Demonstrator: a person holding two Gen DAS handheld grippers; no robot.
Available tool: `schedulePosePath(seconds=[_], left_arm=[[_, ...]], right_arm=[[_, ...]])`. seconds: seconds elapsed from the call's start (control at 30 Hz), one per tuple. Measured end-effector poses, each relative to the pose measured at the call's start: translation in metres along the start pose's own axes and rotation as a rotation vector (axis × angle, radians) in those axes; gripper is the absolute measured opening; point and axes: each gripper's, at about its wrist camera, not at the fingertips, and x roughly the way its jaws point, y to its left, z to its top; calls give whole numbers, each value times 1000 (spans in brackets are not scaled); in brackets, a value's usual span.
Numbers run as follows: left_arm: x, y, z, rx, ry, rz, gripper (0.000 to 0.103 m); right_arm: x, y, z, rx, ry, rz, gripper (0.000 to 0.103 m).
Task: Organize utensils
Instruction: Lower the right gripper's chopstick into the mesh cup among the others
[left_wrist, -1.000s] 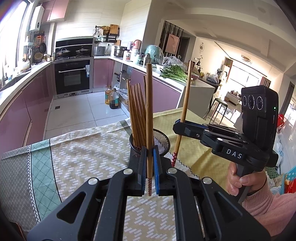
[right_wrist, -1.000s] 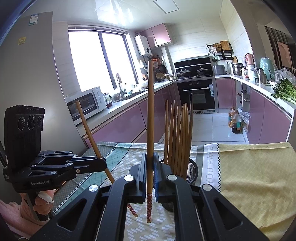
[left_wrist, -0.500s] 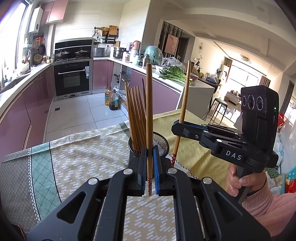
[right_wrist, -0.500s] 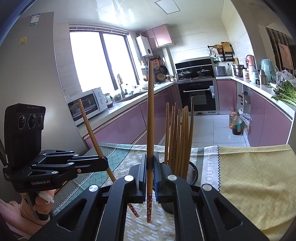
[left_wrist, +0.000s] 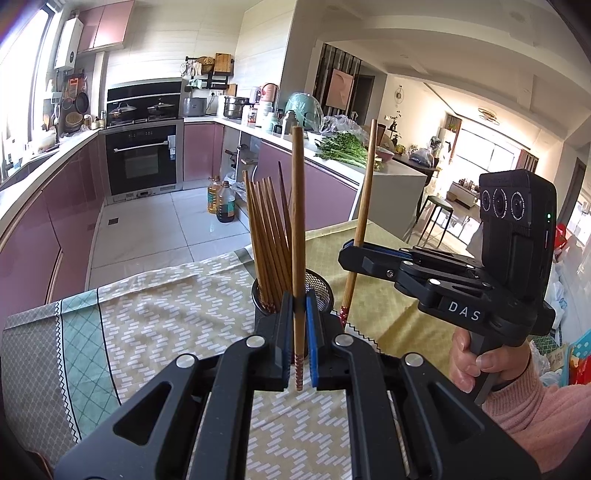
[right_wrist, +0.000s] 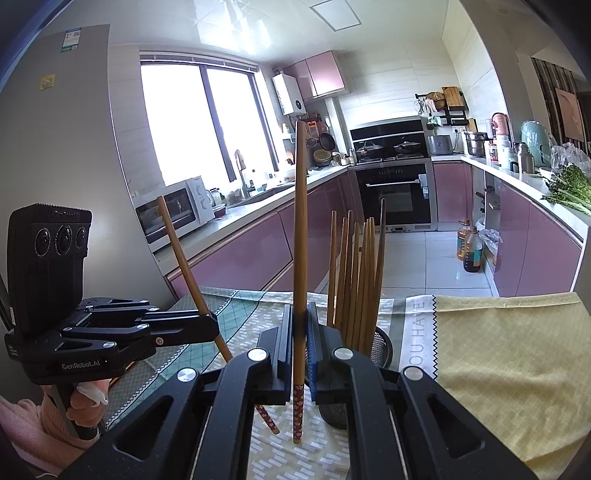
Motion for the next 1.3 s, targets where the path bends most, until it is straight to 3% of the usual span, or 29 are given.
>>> schedulePosePath(seconds=[1.3], left_arm=[[-4,-2,27,22,-74,-4,8]], right_arm=[[-3,-2,19,-45,-43,-4,6]])
